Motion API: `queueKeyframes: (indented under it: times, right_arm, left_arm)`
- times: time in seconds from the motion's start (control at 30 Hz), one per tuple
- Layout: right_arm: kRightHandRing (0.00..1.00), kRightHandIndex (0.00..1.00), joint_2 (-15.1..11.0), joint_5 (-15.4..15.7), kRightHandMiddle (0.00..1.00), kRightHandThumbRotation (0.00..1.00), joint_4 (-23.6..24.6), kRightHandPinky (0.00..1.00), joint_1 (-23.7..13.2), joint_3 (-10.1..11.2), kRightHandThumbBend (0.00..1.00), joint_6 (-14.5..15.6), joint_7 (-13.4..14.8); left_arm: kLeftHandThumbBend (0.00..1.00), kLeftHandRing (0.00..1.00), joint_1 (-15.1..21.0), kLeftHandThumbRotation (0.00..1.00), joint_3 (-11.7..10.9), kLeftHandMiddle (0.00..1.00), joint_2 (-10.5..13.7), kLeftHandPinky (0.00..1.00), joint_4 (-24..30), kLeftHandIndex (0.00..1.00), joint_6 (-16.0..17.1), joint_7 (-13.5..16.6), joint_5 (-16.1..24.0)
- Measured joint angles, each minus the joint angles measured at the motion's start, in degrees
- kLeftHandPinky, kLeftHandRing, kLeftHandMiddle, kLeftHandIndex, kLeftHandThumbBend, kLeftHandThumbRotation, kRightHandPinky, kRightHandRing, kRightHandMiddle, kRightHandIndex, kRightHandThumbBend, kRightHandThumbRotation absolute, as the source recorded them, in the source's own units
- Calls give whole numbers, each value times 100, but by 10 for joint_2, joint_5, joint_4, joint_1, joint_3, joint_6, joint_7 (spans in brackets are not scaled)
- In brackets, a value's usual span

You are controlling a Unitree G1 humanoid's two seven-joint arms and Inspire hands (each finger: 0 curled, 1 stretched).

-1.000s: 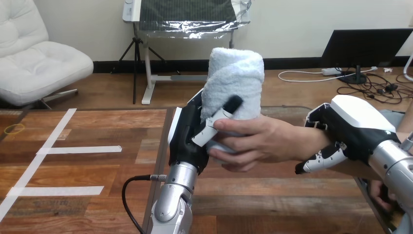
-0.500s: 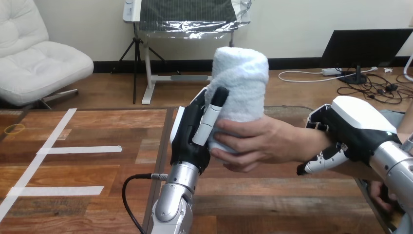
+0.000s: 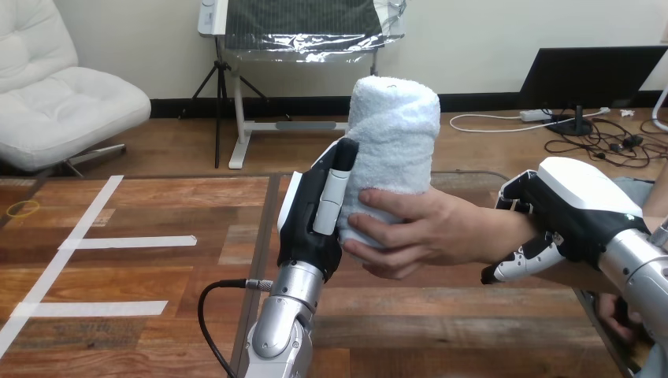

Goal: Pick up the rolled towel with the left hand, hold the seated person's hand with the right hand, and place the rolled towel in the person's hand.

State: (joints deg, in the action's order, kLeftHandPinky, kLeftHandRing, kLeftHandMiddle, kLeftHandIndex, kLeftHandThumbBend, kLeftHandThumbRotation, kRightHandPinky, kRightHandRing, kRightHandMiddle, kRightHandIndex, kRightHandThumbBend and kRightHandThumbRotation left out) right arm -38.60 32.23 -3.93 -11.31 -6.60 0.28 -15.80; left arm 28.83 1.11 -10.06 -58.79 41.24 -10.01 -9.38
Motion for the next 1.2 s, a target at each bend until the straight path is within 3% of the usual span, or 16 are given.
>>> queueKeyframes:
  times: [0.83, 1.2]
  right_arm:
    - [29, 41, -1, 0, 37, 20, 0, 23, 1, 0, 85, -6, 2]
    - [31, 46, -2, 0, 40, 23, 0, 25, 2, 0, 85, -8, 2]
  left_arm:
    - [94, 72, -4, 100, -1, 74, -1, 65, 11, 74, -23, -30, -38]
    - [98, 73, -16, 100, 0, 75, 0, 68, 33, 74, -33, -40, -48]
